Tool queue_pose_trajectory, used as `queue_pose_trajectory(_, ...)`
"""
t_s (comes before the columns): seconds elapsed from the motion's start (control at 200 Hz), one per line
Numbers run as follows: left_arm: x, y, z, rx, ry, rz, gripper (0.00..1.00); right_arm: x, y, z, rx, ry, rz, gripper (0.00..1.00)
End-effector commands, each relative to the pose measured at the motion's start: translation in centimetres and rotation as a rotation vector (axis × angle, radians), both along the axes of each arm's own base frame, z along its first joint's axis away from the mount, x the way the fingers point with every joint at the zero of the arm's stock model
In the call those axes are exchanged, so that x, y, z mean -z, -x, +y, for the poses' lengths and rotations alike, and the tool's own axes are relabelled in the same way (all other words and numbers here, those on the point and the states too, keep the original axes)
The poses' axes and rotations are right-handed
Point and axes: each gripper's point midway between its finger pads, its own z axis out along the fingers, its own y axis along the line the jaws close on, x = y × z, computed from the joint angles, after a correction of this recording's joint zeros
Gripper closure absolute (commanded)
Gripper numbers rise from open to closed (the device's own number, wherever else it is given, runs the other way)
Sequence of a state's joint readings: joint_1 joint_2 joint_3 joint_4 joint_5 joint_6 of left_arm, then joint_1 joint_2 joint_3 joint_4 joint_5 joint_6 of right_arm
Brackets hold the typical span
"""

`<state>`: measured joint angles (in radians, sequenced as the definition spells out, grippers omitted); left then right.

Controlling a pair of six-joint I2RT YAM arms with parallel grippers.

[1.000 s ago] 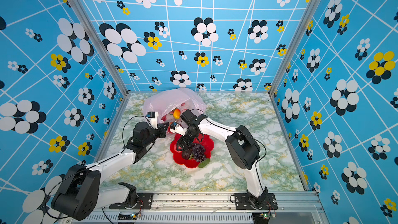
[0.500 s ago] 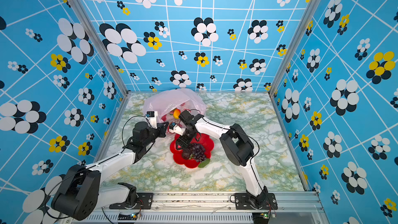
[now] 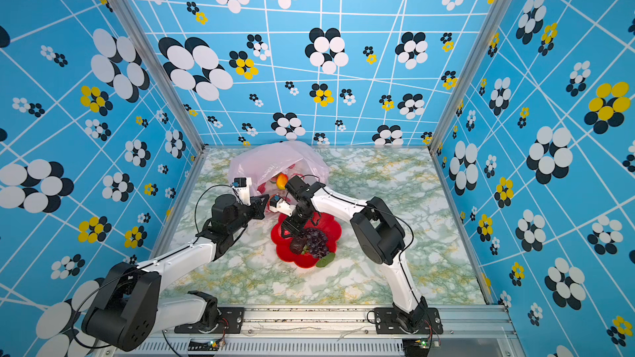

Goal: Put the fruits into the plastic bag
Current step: 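Lower the right gripper onto the pink apple and grasp it, then lift the pink apple and carry it with the right gripper to the bag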

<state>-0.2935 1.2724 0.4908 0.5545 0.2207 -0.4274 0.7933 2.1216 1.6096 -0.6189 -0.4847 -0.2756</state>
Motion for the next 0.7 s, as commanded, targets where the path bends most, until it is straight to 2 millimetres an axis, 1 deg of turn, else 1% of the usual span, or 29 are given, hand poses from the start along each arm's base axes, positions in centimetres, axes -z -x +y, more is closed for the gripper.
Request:
queue_pose_trajectory(0.0,-0.3,0.0,0.4,-0.008,0.017,-0.013,1.0,-1.5,0.6,-0.4,0.014,-0.067,-0.002,0.44)
queue_pose_trajectory(0.145,-0.3,0.0,0.4,-0.009,0.02,-0.012,1.0,-2.4,0.0,-0.5,0.097,-0.172,0.024,0.52)
queue_pose_trajectory(0.245,-0.3,0.0,0.4,-0.011,0.02,-0.014,1.0,-3.3,-0.7,-0.5,0.167,-0.244,0.041,0.52)
queue_pose_trajectory(0.34,-0.3,0.0,0.5,-0.013,0.021,-0.014,1.0,-5.1,-1.3,-0.3,0.226,-0.326,0.036,0.51)
queue_pose_trajectory(0.425,-0.3,0.0,0.5,-0.013,0.02,-0.013,1.0,-8.0,-2.1,0.0,0.281,-0.43,0.014,0.51)
queue_pose_trajectory(0.49,-0.3,0.0,0.5,-0.013,0.02,-0.014,1.0,-10.0,-3.3,0.1,0.333,-0.496,-0.028,0.51)
queue_pose_trajectory(0.565,-0.3,0.0,0.5,-0.012,0.021,-0.014,1.0,-11.7,-4.7,-0.1,0.377,-0.519,-0.107,0.51)
queue_pose_trajectory(0.595,-0.2,0.0,0.4,-0.011,0.021,-0.012,1.0,-11.9,-5.4,-0.3,0.392,-0.507,-0.148,0.51)
queue_pose_trajectory(0.695,-0.4,0.0,0.5,-0.011,0.023,-0.017,1.0,-11.9,-8.0,-0.8,0.434,-0.433,-0.276,0.51)
